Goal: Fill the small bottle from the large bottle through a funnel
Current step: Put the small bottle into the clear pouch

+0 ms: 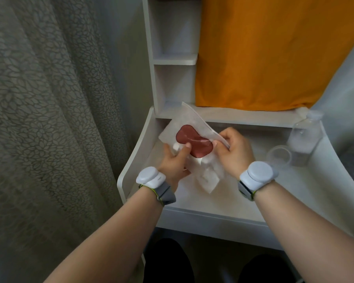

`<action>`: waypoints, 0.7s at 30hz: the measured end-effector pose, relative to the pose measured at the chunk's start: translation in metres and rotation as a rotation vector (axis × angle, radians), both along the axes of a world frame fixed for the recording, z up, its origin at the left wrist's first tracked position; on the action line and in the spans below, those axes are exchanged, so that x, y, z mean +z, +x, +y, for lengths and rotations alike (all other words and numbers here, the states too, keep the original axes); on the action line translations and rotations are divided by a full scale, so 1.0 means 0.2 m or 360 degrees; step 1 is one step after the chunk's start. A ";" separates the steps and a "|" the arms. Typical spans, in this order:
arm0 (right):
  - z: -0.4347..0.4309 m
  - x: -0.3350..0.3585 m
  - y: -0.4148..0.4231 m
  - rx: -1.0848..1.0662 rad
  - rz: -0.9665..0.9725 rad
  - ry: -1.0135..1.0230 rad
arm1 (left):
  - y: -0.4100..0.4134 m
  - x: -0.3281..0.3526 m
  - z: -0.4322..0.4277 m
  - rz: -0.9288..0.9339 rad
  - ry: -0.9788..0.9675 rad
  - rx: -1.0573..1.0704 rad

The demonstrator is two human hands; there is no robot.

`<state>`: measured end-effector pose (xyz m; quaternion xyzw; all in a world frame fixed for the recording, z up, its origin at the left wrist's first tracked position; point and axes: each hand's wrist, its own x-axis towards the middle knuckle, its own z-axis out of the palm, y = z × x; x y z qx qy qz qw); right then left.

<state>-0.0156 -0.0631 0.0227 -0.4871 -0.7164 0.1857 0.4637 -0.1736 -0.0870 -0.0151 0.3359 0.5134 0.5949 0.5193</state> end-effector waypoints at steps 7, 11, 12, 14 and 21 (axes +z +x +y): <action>0.00 -0.11 -0.10 0.0301 -0.0042 -0.0540 | -0.10 -0.04 0.04 0.0384 0.0033 0.0215; 0.02 -0.20 -0.19 0.0272 0.0045 -0.0695 | -0.16 -0.08 0.08 0.0844 -0.0156 0.0039; 0.02 -0.22 -0.21 0.0269 0.0091 -0.0747 | -0.19 -0.08 0.09 0.0996 -0.0210 -0.0020; 0.03 -0.26 -0.22 0.0275 0.0079 -0.0801 | -0.24 -0.07 0.11 0.1261 -0.0243 -0.0117; 0.05 -0.27 -0.26 0.0215 -0.0477 -0.0531 | -0.24 -0.02 0.10 0.2069 -0.0070 -0.0043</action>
